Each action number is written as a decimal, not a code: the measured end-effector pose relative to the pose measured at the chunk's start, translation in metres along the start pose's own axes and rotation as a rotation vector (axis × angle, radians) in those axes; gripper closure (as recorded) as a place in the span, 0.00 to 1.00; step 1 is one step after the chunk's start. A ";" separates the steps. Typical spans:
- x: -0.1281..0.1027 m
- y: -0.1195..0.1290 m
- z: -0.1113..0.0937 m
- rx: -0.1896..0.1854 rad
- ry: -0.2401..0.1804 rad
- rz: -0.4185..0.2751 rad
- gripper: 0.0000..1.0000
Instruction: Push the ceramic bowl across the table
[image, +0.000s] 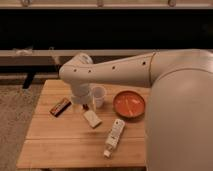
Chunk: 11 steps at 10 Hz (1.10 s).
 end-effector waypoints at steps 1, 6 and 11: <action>0.000 0.000 0.000 0.000 0.000 0.000 0.35; -0.005 -0.040 -0.009 -0.009 -0.026 0.073 0.35; 0.001 -0.163 -0.004 -0.030 -0.067 0.188 0.35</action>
